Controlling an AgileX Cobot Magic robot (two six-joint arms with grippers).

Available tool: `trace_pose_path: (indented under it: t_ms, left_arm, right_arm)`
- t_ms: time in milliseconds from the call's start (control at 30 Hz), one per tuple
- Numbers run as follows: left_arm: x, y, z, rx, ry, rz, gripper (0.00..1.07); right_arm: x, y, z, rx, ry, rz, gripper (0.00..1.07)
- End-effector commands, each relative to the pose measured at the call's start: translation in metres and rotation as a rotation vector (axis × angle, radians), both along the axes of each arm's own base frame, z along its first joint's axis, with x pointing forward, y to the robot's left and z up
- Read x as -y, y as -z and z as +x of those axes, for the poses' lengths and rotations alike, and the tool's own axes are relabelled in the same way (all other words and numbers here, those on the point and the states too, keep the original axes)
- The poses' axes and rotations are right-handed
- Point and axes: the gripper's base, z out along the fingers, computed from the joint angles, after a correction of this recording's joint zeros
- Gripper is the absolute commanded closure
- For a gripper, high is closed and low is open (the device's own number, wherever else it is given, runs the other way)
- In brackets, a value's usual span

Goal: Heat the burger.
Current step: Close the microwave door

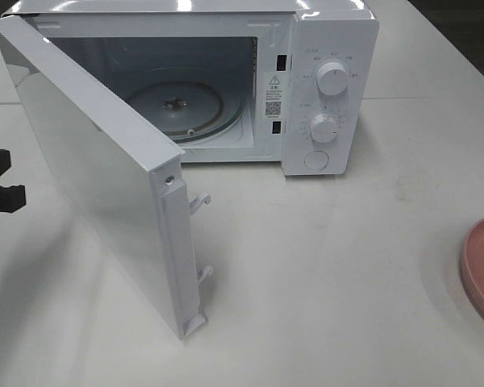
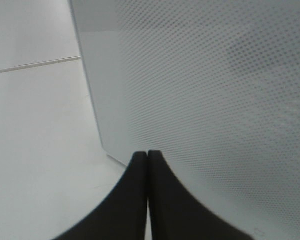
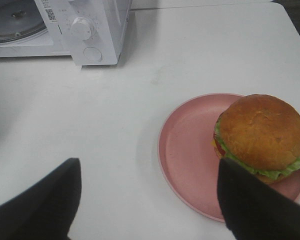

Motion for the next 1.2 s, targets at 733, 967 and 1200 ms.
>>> trace_pose_path:
  t_ms: [733,967,1200]
  left_arm:
    - [0.052,0.002,0.015,0.044,0.2,-0.122,1.07]
    - [0.069,0.004,0.023,0.041,0.227,-0.134,1.07]
    - [0.083,0.004,0.031,0.042,0.225,-0.155,1.07]
  right_arm:
    - [0.0,0.0,-0.003,0.033,-0.003,-0.004,0.35]
    - [0.0,0.0,-0.003,0.033,-0.003,-0.004,0.35]
    - [0.0,0.0,-0.003,0.033,-0.003,-0.004,0.35]
